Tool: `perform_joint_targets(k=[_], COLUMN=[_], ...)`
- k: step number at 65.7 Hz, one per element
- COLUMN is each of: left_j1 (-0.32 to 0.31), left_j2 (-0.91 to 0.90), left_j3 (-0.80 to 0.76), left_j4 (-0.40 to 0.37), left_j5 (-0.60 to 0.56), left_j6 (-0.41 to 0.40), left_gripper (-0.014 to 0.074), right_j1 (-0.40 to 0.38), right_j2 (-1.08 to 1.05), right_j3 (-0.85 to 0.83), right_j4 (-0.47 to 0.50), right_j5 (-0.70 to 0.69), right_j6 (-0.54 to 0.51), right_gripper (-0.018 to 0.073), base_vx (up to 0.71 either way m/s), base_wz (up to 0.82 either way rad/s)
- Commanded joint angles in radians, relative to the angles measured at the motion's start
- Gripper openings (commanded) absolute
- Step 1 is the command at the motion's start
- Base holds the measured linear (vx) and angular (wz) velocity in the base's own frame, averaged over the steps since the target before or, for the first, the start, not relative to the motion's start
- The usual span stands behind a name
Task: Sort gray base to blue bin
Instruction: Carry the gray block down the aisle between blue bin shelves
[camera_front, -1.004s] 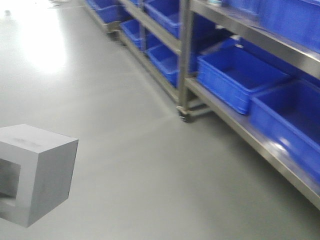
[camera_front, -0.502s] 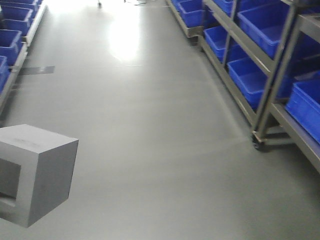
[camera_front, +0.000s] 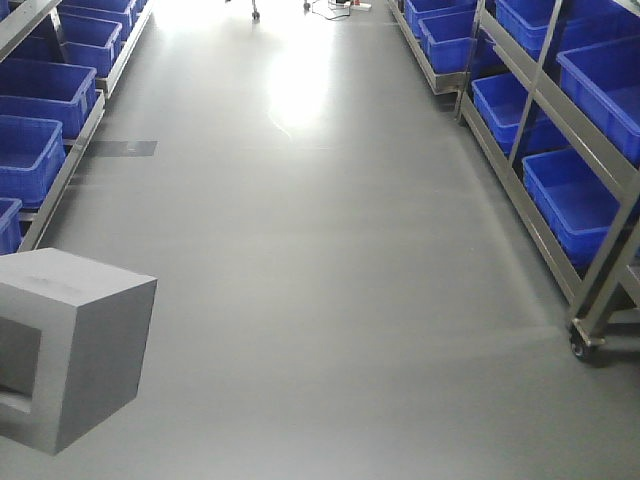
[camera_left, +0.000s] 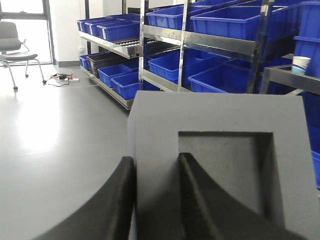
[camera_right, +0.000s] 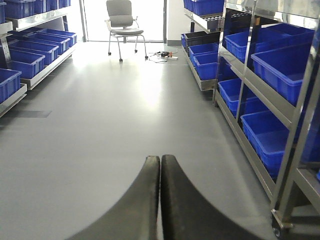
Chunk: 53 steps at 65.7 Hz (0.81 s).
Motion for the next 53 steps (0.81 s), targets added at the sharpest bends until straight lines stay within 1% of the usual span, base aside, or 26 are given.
perform_joint_targets(k=[1, 53], left_j1=[-0.006, -0.006], left_j2=[0.009, 0.009], left_j3=[-0.029, -0.029], left_j4=[-0.008, -0.008], left_j5=[-0.106, -0.106], left_j6=[-0.005, -0.005], left_gripper=[-0.0006, -0.0006], right_j1=[-0.005, -0.005], right_j2=[-0.012, -0.012], right_j3=[0.014, 0.014], right_j4=[-0.006, -0.006], right_j5=[-0.074, -0.074], right_j6=[-0.005, -0.005], right_gripper=[-0.0009, -0.0009], base_vx=[0.39, 0.42], base_wz=[0.05, 0.00])
